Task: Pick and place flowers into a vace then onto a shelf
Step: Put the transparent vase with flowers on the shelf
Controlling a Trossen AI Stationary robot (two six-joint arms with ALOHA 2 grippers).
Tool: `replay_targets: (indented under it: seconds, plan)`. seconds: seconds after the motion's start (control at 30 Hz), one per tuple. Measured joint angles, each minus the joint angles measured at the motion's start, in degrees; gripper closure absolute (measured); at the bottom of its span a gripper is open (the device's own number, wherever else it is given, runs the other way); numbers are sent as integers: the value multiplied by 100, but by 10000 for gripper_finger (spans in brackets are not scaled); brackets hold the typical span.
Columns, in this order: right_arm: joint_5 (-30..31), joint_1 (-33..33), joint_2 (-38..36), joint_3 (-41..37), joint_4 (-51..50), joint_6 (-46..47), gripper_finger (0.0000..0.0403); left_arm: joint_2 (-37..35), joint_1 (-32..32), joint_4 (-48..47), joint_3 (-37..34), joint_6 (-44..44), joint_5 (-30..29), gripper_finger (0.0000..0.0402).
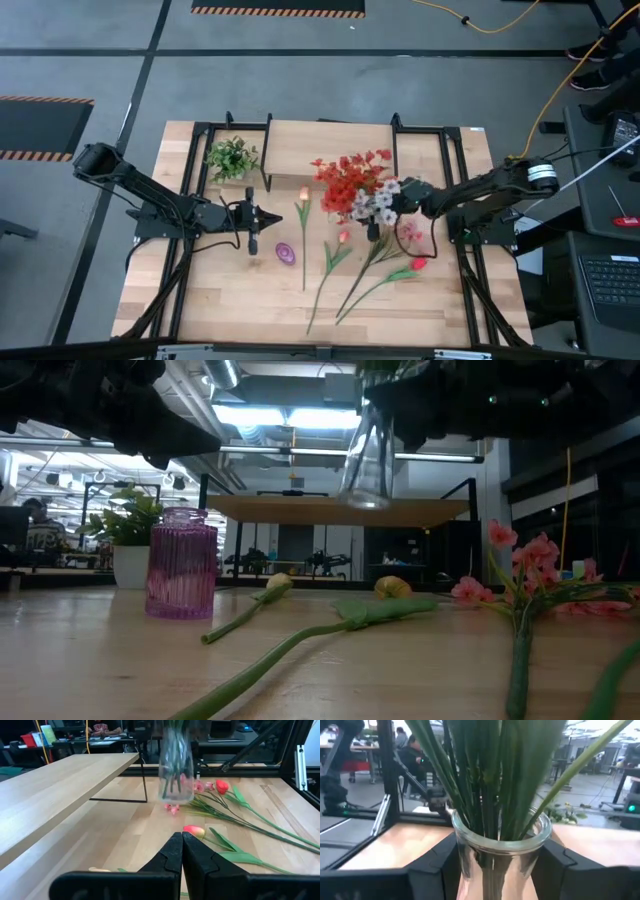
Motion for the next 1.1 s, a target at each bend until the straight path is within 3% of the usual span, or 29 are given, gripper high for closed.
replay_targets:
  seconds: [0.27,0.67,1.1]
  plan:
    - [46,-494,-739,184,-1007,-9,225,0,0,0,0,15,0,398]
    - [42,-1102,-834,1512,-3073,-458,225,-2,-1,0,0,14,2,398]
    - [42,-2240,-1044,1521,-3413,-396,225,0,-6,-20,0,15,4,398]
